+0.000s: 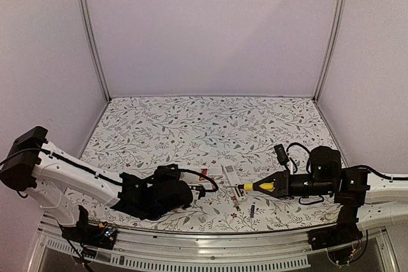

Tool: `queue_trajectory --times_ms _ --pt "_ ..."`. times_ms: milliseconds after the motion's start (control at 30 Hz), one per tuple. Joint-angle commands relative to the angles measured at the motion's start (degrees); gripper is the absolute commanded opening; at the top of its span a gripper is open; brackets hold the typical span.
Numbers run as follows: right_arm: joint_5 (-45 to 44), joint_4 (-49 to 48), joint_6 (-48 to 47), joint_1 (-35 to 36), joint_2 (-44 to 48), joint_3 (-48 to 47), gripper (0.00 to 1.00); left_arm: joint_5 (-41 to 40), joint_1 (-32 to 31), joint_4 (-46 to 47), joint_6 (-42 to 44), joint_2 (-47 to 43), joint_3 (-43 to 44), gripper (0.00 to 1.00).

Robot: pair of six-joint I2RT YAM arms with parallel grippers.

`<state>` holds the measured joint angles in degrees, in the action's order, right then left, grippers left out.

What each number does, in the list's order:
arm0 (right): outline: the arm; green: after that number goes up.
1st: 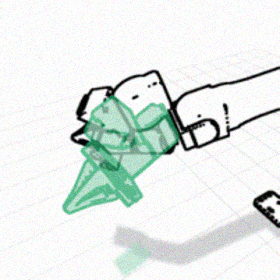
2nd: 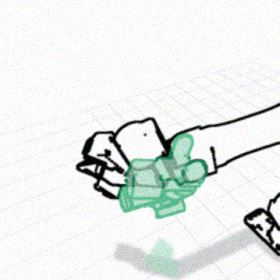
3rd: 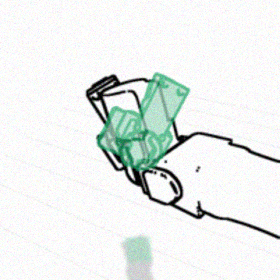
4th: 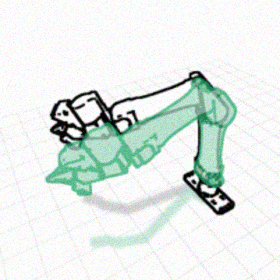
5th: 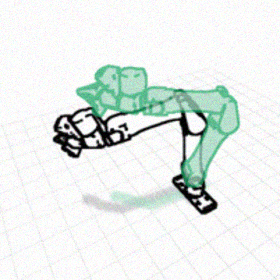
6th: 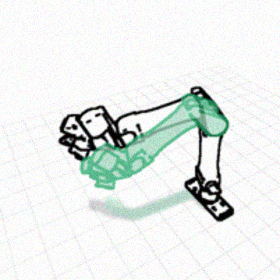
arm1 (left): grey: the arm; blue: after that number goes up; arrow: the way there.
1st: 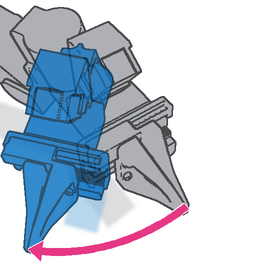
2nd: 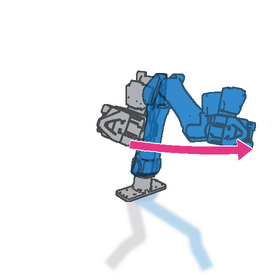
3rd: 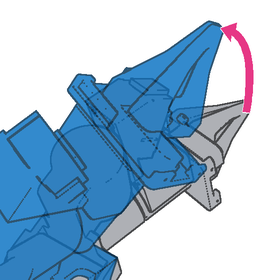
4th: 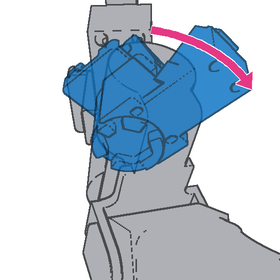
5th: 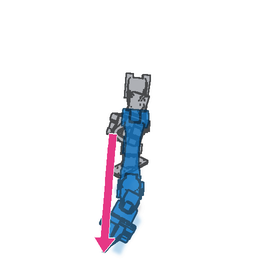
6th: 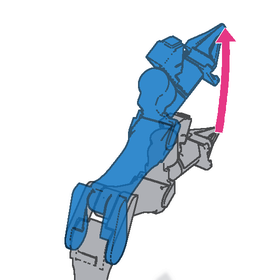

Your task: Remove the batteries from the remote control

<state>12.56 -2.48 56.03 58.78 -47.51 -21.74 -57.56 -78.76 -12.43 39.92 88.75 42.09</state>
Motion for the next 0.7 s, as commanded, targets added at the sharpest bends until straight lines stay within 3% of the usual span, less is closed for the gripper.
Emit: queue_trajectory --times_ms 0,67,167,233,267,333,400,667 --pt "-2.15 4.28 -1.42 -0.42 2.11 -1.39 0.00 -2.59 -0.84 10.90 11.70 -1.68 -1.55 0.21" --pt "-2.27 4.56 -1.41 -0.42 2.53 -1.36 0.00 0.67 -2.31 6.46 10.53 -1.98 -0.44 0.21" --pt "-2.34 5.01 -1.53 -0.42 2.83 -1.60 0.00 1.39 -2.48 12.71 17.45 -3.99 -3.27 0.21" --pt "-2.48 5.42 -1.54 -0.52 3.10 -1.67 0.00 5.86 -8.25 2.11 12.04 -3.59 -0.95 0.21" --pt "-2.33 5.57 -1.70 -0.51 3.12 -1.81 0.00 4.88 -8.72 4.08 14.11 -4.22 -2.33 0.21" --pt "-2.38 6.00 -2.01 -0.56 2.96 -2.14 0.00 3.75 -5.93 9.57 17.96 -5.75 -4.44 0.21" --pt "-2.53 6.04 -2.01 -0.51 2.94 -2.19 0.00 6.37 -7.45 4.15 14.43 -6.04 -2.94 0.21" --pt "-1.62 8.04 -3.97 -0.52 1.09 -4.51 0.00 8.16 -6.16 3.39 12.93 -2.40 -0.52 0.21"
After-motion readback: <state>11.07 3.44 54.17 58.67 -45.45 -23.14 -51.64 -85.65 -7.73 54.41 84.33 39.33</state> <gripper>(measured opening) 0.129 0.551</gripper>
